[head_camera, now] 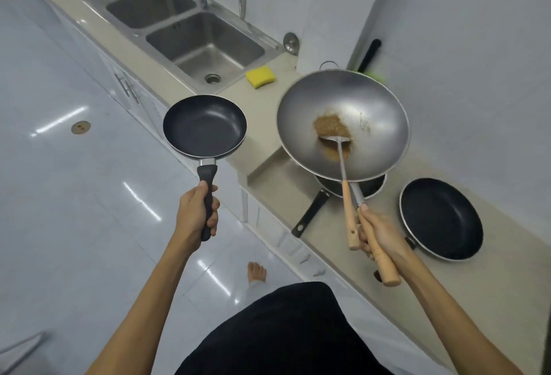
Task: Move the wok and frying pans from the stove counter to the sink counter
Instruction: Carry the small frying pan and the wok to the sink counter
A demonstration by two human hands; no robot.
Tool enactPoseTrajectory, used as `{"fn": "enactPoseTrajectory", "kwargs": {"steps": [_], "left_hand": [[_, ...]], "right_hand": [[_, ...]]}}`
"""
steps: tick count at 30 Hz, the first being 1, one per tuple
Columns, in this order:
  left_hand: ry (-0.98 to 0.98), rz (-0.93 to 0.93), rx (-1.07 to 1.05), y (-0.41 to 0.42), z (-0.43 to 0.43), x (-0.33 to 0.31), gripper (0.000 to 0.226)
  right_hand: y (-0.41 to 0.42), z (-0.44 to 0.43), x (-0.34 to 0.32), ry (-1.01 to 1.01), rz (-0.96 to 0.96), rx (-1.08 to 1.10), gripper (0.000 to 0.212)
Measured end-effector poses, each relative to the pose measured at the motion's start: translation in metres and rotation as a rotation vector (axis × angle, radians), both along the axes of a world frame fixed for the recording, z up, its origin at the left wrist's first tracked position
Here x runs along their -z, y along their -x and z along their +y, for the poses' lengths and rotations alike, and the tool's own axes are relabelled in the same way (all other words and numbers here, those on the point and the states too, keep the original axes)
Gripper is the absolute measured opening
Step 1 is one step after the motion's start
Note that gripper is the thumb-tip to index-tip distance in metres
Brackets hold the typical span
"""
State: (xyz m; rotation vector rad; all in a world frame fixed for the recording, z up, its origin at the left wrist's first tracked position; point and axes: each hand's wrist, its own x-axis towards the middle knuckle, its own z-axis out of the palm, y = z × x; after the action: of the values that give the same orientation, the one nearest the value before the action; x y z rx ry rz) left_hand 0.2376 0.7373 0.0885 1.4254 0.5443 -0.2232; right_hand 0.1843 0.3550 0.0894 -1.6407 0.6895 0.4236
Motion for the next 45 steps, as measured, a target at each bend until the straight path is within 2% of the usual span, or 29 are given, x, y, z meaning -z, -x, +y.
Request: {"fn": "enactPoseTrajectory", "kwargs": {"steps": [5,14,17,22,32,39,45], "left_hand": [[0.017,0.034,-0.094,-0.071,0.030,0.003,0.036],[0.052,0.053,-0.204,-0.163,0.126,0.017,0.037],[0.064,0.045,-0.238,-0.197,0.176,0.022,0.038],[0.080,0.071,-0.247,-0.253,0.272,0.017,0.039],[-0.024,0.122,-0.125,-0.341,0.477,0.016,0.048],[-0.044,0.151,-0.133,-0.418,0.569,0.033,0.048],[-0.059,0.133,-0.133,-0.543,0.650,0.033,0.047]], "right_hand": [[-0.103,0.035,-0.015,0.002,0.035,-0.134,0.048],[-0.242,0.123,-0.002,0.046,-0.004,-0.207,0.054],[-0.283,0.171,0.006,0.048,0.015,-0.208,0.049],[-0.342,0.269,0.017,0.049,0.063,-0.192,0.057],[-0.445,0.495,0.011,0.020,0.063,-0.159,0.046],[-0.540,0.589,0.014,0.027,0.064,-0.208,0.047],[-0.647,0.657,0.023,0.015,0.046,-0.228,0.049]]}}
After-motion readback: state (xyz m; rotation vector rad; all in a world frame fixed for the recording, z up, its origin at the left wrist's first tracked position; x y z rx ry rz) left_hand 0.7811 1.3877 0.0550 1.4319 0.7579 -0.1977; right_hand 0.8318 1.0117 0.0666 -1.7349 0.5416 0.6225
